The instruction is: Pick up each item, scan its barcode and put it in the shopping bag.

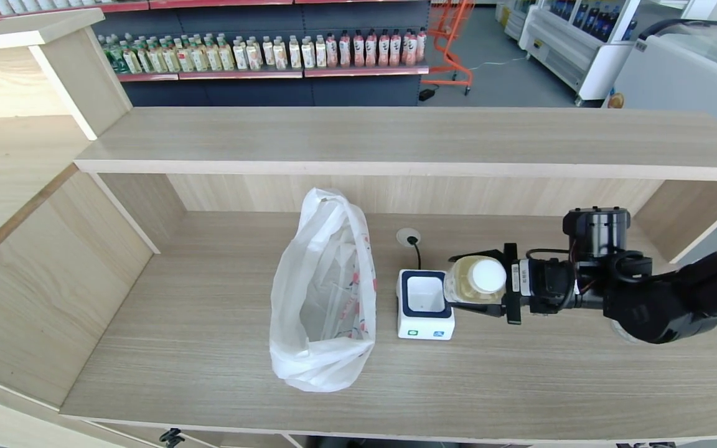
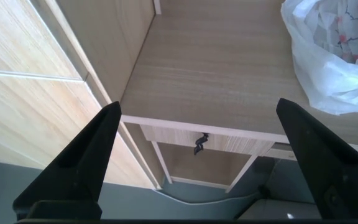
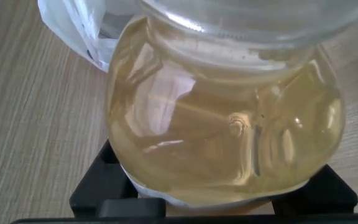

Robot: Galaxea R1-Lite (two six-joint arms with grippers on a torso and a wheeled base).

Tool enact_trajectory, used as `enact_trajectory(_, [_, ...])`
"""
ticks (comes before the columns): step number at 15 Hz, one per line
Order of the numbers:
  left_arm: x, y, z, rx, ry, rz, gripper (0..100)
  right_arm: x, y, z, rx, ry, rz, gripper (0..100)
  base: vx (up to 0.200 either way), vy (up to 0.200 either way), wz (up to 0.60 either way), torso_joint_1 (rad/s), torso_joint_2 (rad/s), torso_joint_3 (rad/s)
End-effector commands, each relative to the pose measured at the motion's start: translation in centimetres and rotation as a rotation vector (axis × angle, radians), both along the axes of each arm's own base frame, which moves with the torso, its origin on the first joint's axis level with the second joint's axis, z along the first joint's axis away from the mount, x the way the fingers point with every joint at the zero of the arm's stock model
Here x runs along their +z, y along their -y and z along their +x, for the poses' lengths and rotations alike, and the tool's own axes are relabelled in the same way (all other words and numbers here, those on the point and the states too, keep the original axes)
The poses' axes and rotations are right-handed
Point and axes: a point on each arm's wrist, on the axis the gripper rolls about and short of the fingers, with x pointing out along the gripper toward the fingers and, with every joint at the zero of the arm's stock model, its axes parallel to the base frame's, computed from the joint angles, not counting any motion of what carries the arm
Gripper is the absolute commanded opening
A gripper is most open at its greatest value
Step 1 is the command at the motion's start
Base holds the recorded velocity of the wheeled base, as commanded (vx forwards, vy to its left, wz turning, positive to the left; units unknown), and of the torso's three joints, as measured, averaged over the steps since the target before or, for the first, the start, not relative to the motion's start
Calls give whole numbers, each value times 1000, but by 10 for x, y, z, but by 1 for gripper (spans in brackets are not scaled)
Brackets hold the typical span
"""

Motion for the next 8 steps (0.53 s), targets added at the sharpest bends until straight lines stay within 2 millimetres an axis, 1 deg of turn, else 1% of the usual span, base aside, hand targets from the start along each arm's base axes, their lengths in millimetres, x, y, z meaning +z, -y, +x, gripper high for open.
enact_trajectory(1, [0,0,0,1,0,0,100,-16,-5,13,18,-19,-6,0,0,0,0,0,0,0])
enact_trajectory(5, [0,0,0,1,0,0,100,-23,-27,33,69,15,10,0,0,0,0,0,0,0])
enact_trajectory(8, [0,0,0,1,0,0,100,-30,-33,44,86,20,13,0,0,0,0,0,0,0])
